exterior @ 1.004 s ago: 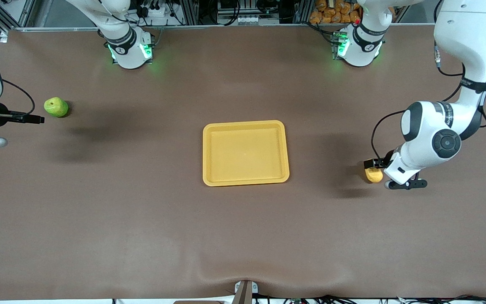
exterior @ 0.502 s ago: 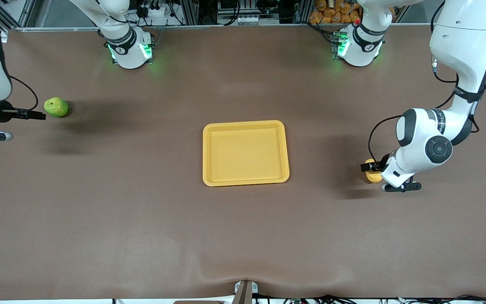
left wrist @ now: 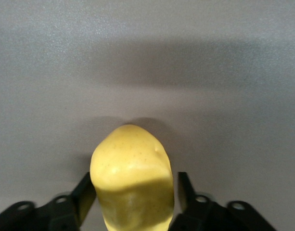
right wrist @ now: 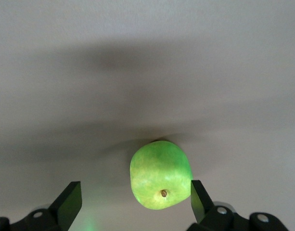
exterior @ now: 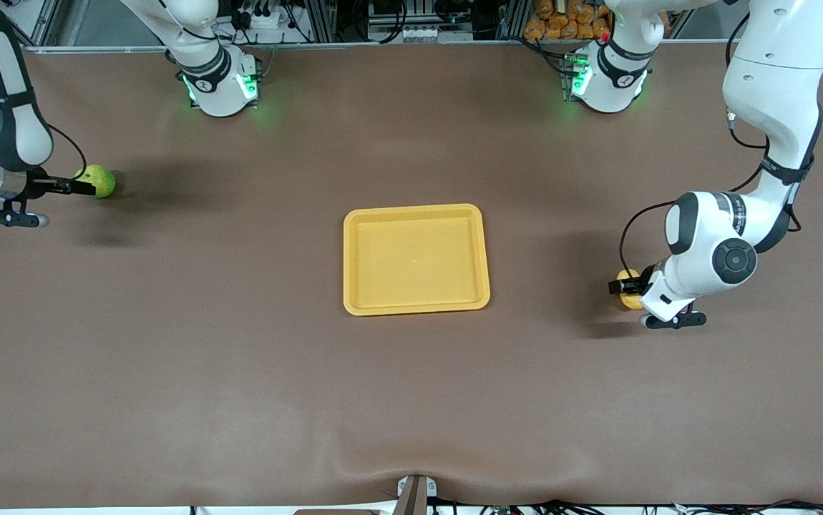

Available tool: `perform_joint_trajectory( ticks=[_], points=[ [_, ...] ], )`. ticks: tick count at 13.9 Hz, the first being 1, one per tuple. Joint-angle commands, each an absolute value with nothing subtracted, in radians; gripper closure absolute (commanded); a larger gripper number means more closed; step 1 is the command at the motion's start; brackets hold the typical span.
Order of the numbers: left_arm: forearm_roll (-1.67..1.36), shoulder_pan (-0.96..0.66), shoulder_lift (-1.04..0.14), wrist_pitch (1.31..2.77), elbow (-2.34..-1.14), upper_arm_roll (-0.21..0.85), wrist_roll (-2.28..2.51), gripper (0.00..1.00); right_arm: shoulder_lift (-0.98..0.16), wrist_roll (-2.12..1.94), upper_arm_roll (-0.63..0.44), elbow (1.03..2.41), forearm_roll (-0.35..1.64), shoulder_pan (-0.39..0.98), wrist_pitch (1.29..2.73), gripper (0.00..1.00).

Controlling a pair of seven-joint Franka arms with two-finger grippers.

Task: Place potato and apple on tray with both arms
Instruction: 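Close the left gripper on the potato while the right gripper grasps the apple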

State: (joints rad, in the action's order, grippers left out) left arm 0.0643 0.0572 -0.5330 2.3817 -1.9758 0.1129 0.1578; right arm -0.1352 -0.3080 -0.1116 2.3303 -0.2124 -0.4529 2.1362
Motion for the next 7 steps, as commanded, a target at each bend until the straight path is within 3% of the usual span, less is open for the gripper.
perform_joint_trajectory(
  ticks=[1,7],
  points=[
    [0.074,0.074,-0.54,2.384,-1.962,0.117,0.175,1.0,-0.107,-0.36,-0.094,2.365,-0.258,-0.498,2.174,0.0],
    [0.074,0.075,-0.534,2.384,-1.962,0.117,0.178,1.0,-0.124,-0.397,-0.094,2.404,-0.267,-0.56,2.255,0.0]
  ],
)
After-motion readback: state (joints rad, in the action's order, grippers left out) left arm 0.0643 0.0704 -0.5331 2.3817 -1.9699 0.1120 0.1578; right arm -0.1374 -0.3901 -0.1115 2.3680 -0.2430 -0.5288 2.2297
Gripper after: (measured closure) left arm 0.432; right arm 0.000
